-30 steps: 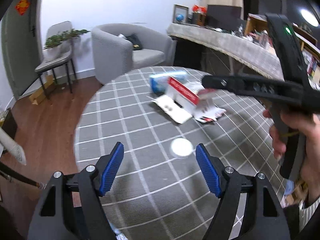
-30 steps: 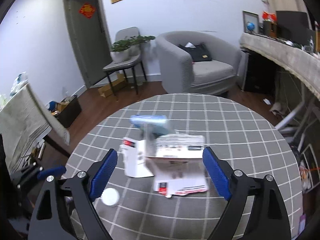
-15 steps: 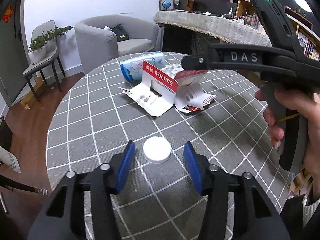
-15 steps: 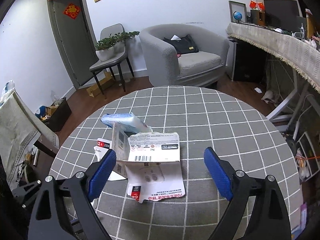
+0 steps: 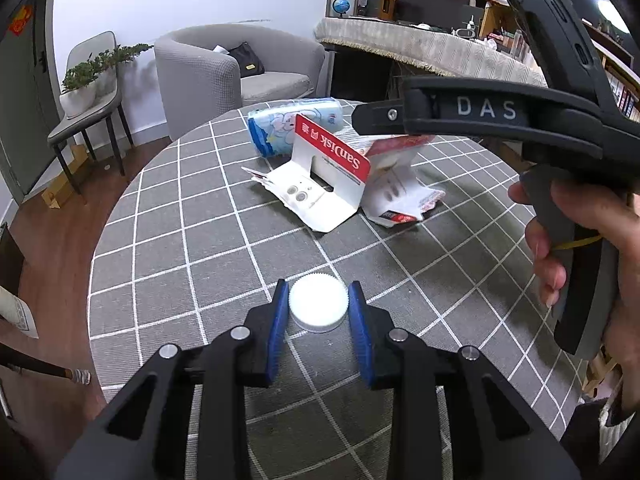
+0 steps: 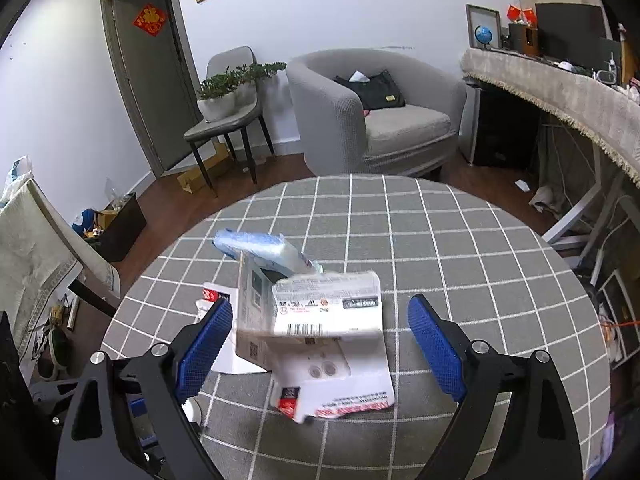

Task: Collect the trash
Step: 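Grasp a second round white lid on the table with the left gripper, then grasp the white SanDisk card package with the right gripper while the left holds the lid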

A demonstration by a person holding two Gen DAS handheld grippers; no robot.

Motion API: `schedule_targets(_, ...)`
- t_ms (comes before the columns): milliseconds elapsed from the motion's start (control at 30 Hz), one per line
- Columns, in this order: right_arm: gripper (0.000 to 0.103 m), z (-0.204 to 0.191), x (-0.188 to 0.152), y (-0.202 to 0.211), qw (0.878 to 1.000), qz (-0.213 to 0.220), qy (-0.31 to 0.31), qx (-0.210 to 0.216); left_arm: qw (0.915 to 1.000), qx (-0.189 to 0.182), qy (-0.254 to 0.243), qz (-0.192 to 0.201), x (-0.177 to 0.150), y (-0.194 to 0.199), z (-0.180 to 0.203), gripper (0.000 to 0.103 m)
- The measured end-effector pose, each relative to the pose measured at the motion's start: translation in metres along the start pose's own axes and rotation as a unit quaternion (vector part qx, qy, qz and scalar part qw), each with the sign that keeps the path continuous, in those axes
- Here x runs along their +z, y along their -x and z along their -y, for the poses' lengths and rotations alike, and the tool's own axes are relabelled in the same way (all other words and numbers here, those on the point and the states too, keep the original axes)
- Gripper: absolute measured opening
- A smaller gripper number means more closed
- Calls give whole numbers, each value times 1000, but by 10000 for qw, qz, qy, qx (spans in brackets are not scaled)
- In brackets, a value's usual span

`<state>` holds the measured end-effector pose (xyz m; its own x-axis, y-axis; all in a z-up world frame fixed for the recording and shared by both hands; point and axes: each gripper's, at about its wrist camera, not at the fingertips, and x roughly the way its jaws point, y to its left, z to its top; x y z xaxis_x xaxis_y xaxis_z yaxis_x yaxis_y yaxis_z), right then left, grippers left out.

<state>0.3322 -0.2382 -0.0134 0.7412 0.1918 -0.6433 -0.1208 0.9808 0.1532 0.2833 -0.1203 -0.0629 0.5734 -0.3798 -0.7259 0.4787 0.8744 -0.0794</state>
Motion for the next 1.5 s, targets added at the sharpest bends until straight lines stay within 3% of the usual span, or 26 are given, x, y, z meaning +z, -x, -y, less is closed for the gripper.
schedule_targets(500,90,-6,-6,-16,9992,-295,166,-213,9996,-92,126,217,-4,20,-10,32)
schedule_targets(567,79,-5,-7,-16,9992,-302,156,-219,9995,-96,150,243,-4,22,-11,32)
schedule_targets(633,78,-2,-7,-16,9994,-282,91,-195,9994,-100,192,269,-5,25,-14,32)
schedule_targets(1133,78,1,-16,-4,9995,-245,-209,-19,9993,-13,283,224,-22,44,-31,32)
schedule_targets(1300,86,-11,-24,-6,9991,-421,0,32,9994,34,268,223,-27,54,-32,32)
schedule_targets(1500,86,0,-28,15,9994,-57,-312,-97,9995,71,254,176,-37,62,-32,32)
